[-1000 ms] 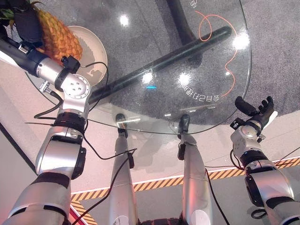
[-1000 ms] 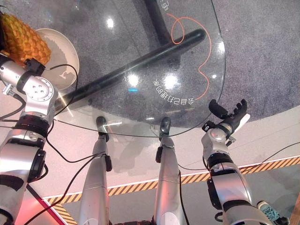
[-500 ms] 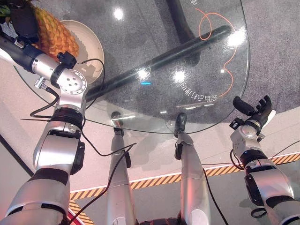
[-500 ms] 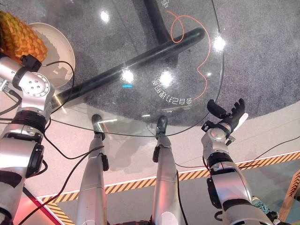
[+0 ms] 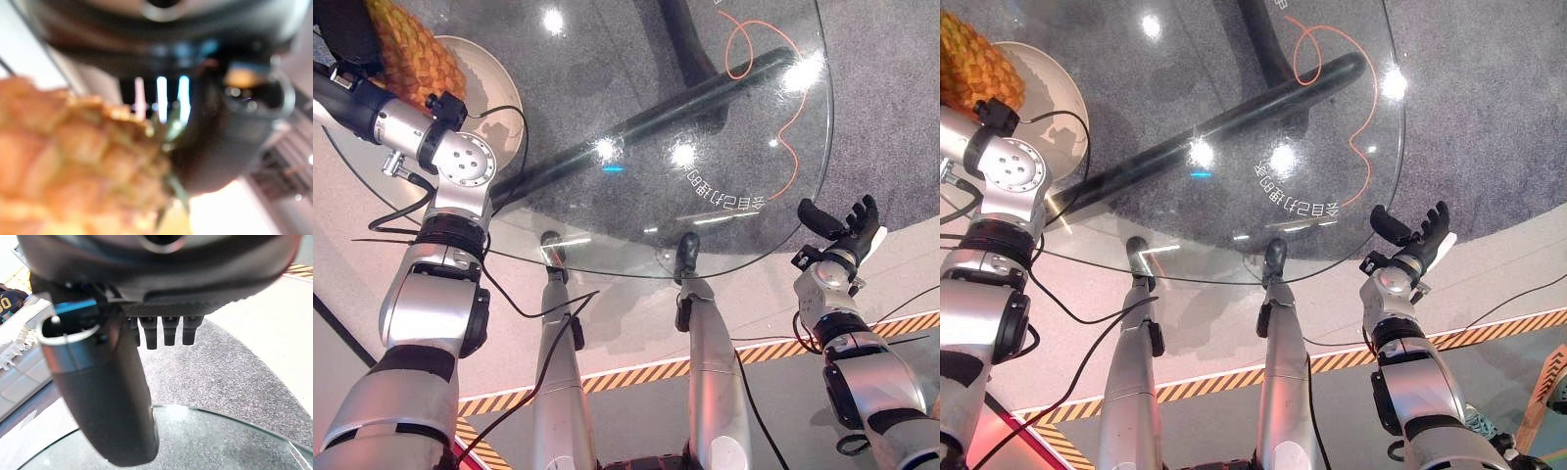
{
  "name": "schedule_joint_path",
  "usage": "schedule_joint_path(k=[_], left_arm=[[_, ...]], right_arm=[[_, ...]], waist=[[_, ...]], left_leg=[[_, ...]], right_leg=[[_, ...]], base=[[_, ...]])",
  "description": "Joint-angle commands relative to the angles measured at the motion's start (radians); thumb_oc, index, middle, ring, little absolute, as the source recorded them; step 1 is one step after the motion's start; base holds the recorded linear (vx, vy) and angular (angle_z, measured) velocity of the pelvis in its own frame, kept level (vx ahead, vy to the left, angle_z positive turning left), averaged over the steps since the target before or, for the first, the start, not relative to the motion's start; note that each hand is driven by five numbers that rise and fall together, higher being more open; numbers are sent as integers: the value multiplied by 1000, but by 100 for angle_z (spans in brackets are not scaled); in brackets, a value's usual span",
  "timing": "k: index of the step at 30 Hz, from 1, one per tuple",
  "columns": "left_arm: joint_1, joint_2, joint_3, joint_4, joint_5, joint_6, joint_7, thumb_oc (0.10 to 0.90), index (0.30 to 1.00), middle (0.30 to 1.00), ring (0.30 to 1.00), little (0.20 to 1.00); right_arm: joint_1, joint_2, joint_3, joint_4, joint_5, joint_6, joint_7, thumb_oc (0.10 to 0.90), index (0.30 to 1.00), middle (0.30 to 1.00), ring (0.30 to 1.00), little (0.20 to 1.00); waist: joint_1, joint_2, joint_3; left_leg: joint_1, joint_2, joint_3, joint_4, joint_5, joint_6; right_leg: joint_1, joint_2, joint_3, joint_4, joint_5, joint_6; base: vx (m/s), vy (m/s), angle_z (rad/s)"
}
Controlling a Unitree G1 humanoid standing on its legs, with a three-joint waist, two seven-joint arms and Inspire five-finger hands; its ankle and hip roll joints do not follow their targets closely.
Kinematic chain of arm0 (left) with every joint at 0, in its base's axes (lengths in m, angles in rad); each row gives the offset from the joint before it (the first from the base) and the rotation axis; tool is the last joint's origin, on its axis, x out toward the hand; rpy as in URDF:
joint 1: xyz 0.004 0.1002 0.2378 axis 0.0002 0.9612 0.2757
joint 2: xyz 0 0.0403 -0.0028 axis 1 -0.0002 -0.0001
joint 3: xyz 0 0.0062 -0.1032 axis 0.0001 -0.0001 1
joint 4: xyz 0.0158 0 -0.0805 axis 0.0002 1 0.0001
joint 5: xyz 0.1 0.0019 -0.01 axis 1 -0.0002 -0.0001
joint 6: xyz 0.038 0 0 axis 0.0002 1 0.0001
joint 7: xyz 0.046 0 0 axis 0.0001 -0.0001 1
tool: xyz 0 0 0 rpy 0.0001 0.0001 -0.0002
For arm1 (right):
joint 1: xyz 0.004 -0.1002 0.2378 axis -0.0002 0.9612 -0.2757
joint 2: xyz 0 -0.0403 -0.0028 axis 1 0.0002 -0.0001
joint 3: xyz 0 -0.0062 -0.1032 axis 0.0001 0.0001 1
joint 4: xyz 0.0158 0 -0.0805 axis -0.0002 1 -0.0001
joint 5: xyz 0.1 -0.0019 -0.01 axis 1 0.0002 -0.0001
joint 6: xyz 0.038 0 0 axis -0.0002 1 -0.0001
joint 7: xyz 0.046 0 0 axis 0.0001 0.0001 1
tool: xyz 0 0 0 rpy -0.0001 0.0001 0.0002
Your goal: Pick up the fruit to the plate
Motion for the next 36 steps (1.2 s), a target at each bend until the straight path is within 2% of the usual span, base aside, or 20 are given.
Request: schedule_joint_path(k=[1,14,24,25,26,29,36], left_arm=[[-138,122,7,10,87,-110,114,100,300,300,300,200],[-128,115,-1,33,61,-106,77,100,300,300,300,200],[-104,104,8,39,39,-108,47,100,300,300,300,200],[-101,103,8,41,32,-108,36,207,392,392,392,307],[-95,102,10,44,27,-111,26,366,528,528,528,466],[-87,102,14,48,13,-118,7,364,526,526,526,464],[-80,97,19,54,4,-129,-9,298,469,469,469,398]], right_arm=[[71,-15,8,122,58,18,-48,800,900,900,900,900],[65,-6,10,132,62,1,-43,800,900,900,900,900],[59,-5,11,125,58,-6,-47,800,900,900,900,900],[59,-6,12,127,58,-6,-46,800,900,900,900,900],[59,-7,10,127,59,-7,-45,800,900,900,900,900],[57,-8,10,129,61,-8,-43,800,900,900,900,900],[48,-1,12,128,65,-14,-43,800,900,900,900,900]], waist=[[14,-21,-17],[15,-23,-17],[17,-25,-17],[18,-25,-17],[19,-26,-17],[21,-27,-17],[27,-33,-17]], left_leg=[[-29,-8,8,156,-157,18],[-31,-8,3,170,-173,17],[-40,-10,0,167,-164,17],[-39,-11,-1,166,-164,17],[-38,-12,-2,166,-164,17],[-38,-12,-3,166,-163,17],[-44,-12,-13,185,-173,18]], right_leg=[[42,116,8,-114,85,-57],[42,120,8,-105,75,-57],[35,119,8,-109,82,-57],[36,120,8,-110,82,-57],[37,120,8,-111,83,-57],[39,120,6,-111,84,-57],[35,123,4,-92,73,-60]], base=[[0,0,0],[0,0,0],[0,0,0],[0,0,0],[0,0,0],[-12,-3,0],[-5,-3,0]])
